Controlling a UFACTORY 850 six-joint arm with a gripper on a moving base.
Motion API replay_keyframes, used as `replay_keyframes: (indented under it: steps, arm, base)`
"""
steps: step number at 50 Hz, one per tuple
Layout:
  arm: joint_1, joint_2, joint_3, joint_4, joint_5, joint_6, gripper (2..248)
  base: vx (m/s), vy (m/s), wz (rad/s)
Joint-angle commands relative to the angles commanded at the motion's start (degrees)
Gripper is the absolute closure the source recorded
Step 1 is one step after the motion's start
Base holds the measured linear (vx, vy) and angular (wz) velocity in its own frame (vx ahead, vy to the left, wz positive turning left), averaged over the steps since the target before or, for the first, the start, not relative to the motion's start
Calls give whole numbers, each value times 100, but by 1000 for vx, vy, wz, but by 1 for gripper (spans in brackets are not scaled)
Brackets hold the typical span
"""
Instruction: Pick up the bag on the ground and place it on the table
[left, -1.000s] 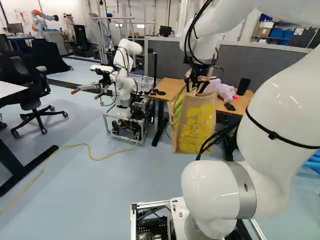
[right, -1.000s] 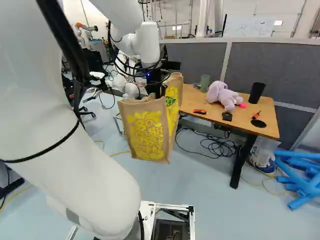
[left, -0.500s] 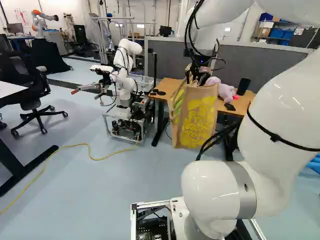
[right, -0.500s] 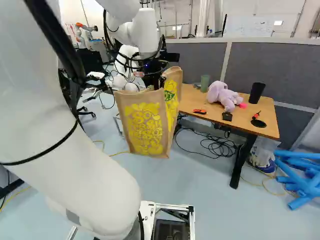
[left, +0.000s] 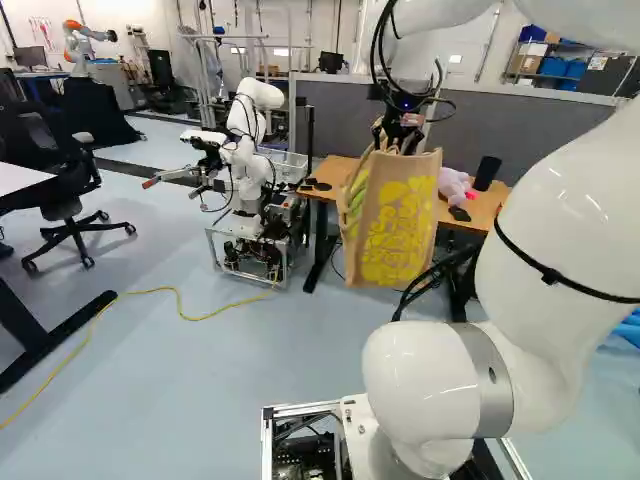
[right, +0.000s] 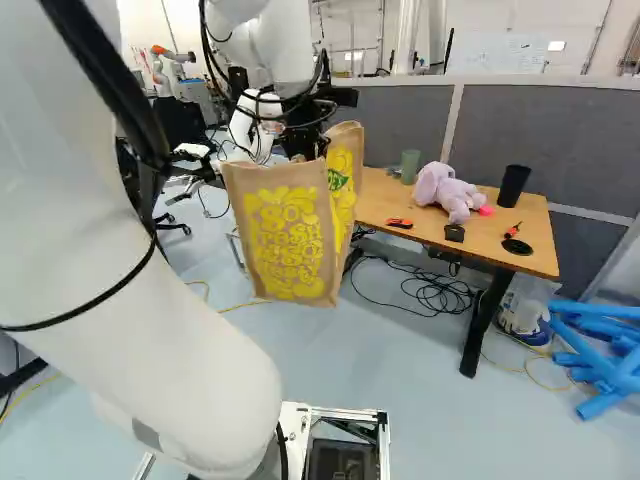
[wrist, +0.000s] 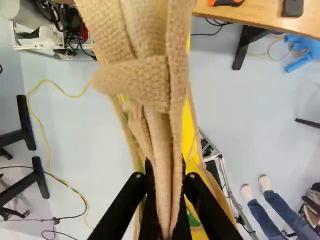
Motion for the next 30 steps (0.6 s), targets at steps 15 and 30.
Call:
replay_keyframes:
  steps: [15,30]
  arm:
    - [-25,1,-287,0,-290,0,229]
    - [-9,24,-505,0,-460,0,229]
  base:
    - [0,0,0]
    - [0,0,0]
